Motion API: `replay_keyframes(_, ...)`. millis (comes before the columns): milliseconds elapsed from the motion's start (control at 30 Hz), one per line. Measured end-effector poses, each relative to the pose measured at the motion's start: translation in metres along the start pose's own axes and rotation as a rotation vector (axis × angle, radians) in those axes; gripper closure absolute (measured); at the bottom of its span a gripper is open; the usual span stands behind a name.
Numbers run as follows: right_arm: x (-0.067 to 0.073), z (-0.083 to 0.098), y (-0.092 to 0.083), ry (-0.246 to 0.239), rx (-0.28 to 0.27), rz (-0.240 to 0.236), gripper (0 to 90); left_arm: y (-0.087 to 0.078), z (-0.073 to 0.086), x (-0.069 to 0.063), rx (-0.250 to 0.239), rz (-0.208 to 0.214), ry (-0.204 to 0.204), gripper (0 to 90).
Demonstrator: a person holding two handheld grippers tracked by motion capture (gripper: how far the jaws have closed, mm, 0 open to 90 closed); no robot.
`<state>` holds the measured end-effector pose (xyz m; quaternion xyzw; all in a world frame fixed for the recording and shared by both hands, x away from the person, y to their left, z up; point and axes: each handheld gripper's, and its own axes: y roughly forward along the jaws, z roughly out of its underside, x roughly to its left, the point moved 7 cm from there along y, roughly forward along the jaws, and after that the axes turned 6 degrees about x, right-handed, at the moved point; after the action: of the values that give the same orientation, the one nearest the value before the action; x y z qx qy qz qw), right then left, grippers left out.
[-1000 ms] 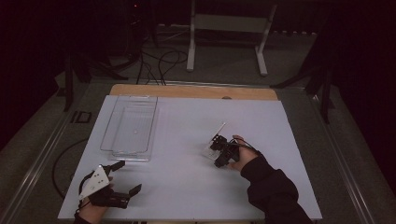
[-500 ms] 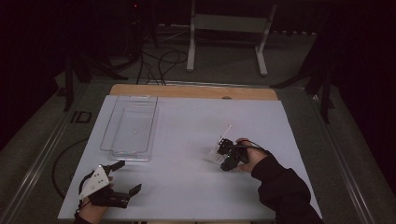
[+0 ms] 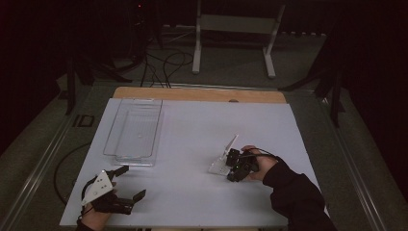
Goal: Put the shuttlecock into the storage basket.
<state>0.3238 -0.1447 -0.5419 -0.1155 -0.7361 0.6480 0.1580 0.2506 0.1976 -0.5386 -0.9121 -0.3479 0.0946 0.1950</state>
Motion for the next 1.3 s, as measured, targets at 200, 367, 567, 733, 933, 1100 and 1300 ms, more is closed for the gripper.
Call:
replay_keyframes(200,0.004,0.000,0.000,-0.048,0.000,0.009,66.2,0.000,0.000,0.000,0.001,0.000,0.000,0.1)
replay_keyframes(367,0.009,0.000,-0.001,-0.068,0.025,0.020,66.2,0.000,0.000,0.000,0.004,0.003,-0.006,0.1)
replay_keyframes(567,0.015,0.000,0.000,-0.105,0.028,0.028,66.2,0.000,0.000,-0.001,0.006,0.004,-0.002,0.1)
replay_keyframes(733,0.016,0.002,-0.001,-0.159,0.021,0.048,66.1,0.000,0.000,-0.001,0.008,0.006,-0.009,0.1)
replay_keyframes(933,0.016,0.004,-0.003,-0.179,0.012,0.054,66.2,0.001,0.000,-0.001,0.011,0.005,-0.006,0.1)
replay_keyframes(1100,0.017,0.003,-0.006,-0.185,-0.028,0.037,66.1,0.001,0.000,-0.001,0.012,0.004,-0.007,0.1)
replay_keyframes(1300,0.019,0.002,-0.008,-0.195,-0.036,0.048,66.2,0.003,0.000,-0.001,0.033,0.009,-0.012,0.1)
